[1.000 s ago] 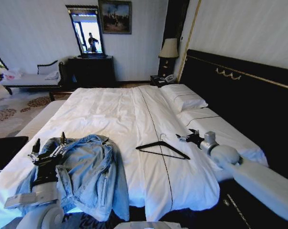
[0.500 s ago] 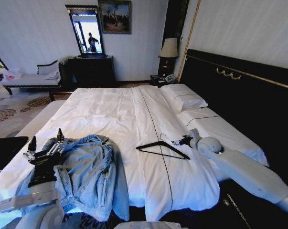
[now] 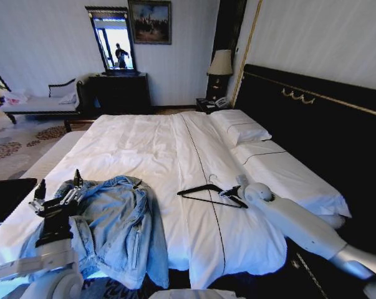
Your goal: Pick up the clothes from the bed and hang them on the clothes hanger.
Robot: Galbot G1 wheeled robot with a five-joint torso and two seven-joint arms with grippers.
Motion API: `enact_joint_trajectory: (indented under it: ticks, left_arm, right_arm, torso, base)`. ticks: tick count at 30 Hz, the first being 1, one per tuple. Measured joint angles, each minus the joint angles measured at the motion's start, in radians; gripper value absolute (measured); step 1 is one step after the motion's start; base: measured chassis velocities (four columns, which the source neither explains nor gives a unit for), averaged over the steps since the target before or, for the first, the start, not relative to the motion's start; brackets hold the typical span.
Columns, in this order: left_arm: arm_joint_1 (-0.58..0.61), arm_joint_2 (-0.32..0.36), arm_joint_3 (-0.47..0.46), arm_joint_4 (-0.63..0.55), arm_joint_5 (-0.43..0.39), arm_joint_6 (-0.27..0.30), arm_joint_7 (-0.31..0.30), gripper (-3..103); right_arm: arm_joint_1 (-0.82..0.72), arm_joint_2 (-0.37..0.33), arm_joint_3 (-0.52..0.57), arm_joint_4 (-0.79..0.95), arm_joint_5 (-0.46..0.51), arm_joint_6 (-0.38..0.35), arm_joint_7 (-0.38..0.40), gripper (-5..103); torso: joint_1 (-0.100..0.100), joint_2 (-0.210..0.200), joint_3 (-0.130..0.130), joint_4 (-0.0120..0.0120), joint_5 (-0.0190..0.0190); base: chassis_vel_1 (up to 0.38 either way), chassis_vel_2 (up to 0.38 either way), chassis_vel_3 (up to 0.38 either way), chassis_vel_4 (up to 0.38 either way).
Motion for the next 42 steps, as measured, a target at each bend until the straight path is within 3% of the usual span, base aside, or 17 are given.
enact_joint_trajectory:
  ticks: [12,15,17,18,19,24,27,32,35,42]
  left_arm:
    - [-0.005,0.017,-0.01,0.018,-0.007,0.0,-0.001,100]
    - [-0.008,0.021,-0.014,0.024,-0.01,-0.001,-0.002,100]
    - [-0.008,0.021,-0.014,0.026,-0.011,-0.001,-0.002,100]
    - [-0.01,0.021,-0.014,0.028,-0.011,-0.001,-0.002,100]
    - [-0.012,0.021,-0.013,0.029,-0.011,-0.002,-0.002,100]
    - [-0.018,0.021,-0.011,0.039,-0.011,-0.003,-0.002,100]
    - [-0.02,0.021,-0.012,0.045,-0.012,-0.005,-0.002,100]
    - [-0.029,0.021,-0.012,0.055,-0.012,-0.005,-0.002,100]
    - [-0.031,0.021,-0.011,0.057,-0.011,-0.005,-0.002,100]
    - [-0.03,0.019,-0.008,0.061,-0.007,-0.005,-0.002,100]
  right_arm:
    - [0.006,0.038,-0.028,-0.052,-0.007,0.005,0.022,103]
    - [0.013,0.051,-0.04,-0.064,-0.016,0.006,0.023,89]
    - [0.016,0.053,-0.043,-0.068,-0.018,0.006,0.024,89]
    - [0.023,0.056,-0.05,-0.076,-0.022,0.006,0.026,79]
    - [0.028,0.058,-0.054,-0.083,-0.026,0.007,0.026,79]
    - [0.047,0.066,-0.07,-0.104,-0.032,0.007,0.027,57]
    - [0.051,0.07,-0.076,-0.109,-0.032,0.007,0.027,51]
    - [0.053,0.072,-0.088,-0.099,-0.031,0.008,0.026,30]
    - [0.05,0.061,-0.09,-0.078,-0.029,0.008,0.026,22]
    - [0.02,0.02,-0.071,0.015,-0.028,0.008,0.036,22]
  torso:
    - [0.0,0.0,0.0,0.0,0.0001]
    - [0.0,0.0,0.0,0.0,0.0]
    - [0.0,0.0,0.0,0.0001,0.0001]
    - [0.0,0.0,0.0,0.0001,0.0001]
    - [0.0,0.0,0.0,0.0001,0.0]
    - [0.0,0.0,0.0,0.0001,0.0]
    - [0.0,0.0,0.0,0.0001,0.0001]
    - [0.0,0.0,0.0,0.0001,0.0001]
    - [0.0,0.0,0.0,0.0001,0.0]
    - [0.0,0.0,0.0,0.0,0.0003]
  base:
    - [0.0,0.0,0.0,0.0]
    - [0.0,0.0,0.0,0.0]
    - [0.0,0.0,0.0,0.0]
    - [0.0,0.0,0.0,0.0]
    - [0.0,0.0,0.0,0.0]
    - [0.0,0.0,0.0,0.0]
    - [0.0,0.0,0.0,0.0]
    - [0.0,0.0,0.0,0.0]
    - [0.0,0.0,0.0,0.0]
    - [0.0,0.0,0.0,0.0]
